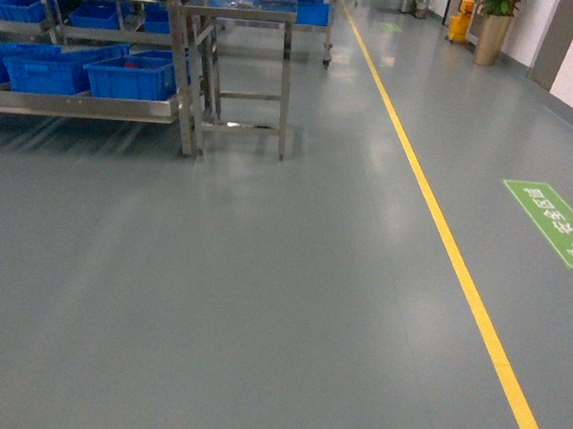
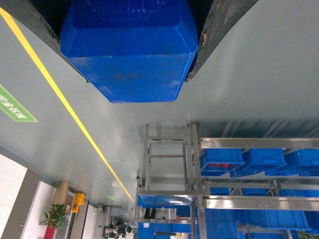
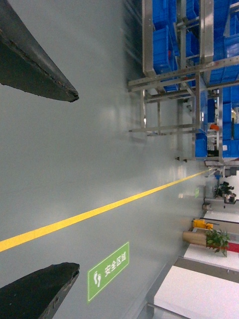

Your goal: Pick blue part to blue bin on bottom shelf

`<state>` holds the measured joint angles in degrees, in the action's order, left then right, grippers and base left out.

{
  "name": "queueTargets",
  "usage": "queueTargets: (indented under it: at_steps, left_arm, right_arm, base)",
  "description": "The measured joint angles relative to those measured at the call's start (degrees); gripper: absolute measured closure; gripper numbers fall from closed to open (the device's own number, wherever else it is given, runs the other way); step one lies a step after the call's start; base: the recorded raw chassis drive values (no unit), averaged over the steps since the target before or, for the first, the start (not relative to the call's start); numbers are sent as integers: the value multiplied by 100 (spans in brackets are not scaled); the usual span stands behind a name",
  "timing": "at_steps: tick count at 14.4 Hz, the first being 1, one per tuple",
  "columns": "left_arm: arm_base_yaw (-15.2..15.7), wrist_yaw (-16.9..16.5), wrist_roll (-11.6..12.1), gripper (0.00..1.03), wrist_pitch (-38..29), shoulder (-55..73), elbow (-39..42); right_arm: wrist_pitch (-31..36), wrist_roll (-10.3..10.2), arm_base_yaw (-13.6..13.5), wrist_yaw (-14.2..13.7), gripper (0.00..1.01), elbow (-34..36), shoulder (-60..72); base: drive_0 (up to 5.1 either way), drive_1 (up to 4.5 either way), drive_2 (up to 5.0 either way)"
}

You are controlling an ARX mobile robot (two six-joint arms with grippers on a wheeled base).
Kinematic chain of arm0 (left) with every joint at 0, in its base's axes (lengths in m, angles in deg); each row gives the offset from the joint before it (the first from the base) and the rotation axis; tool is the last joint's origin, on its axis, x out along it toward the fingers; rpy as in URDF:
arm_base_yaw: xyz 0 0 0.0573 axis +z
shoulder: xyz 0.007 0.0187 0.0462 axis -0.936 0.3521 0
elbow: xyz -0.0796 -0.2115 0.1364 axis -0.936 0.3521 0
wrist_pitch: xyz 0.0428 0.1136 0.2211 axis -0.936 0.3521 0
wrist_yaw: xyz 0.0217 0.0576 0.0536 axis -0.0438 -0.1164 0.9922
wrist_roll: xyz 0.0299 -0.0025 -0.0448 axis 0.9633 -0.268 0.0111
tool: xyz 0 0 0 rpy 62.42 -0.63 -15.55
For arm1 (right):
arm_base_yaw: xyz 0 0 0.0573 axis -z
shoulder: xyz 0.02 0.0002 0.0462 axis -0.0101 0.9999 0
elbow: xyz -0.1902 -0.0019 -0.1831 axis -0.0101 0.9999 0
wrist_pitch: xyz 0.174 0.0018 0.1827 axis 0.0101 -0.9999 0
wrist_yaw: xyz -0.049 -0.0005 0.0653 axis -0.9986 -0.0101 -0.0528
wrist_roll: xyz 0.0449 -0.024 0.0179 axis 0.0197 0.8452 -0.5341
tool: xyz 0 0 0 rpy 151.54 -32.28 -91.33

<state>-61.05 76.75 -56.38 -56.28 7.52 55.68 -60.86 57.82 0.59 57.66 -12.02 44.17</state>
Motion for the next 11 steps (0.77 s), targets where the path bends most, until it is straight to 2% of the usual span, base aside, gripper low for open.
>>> queueTargets:
  at_steps: [11]
  left_arm:
    - [0,0,0,59,13,15,0]
  right_arm:
    - [13,0,0,0,3,0,0]
  base:
    - [-12,399,-423]
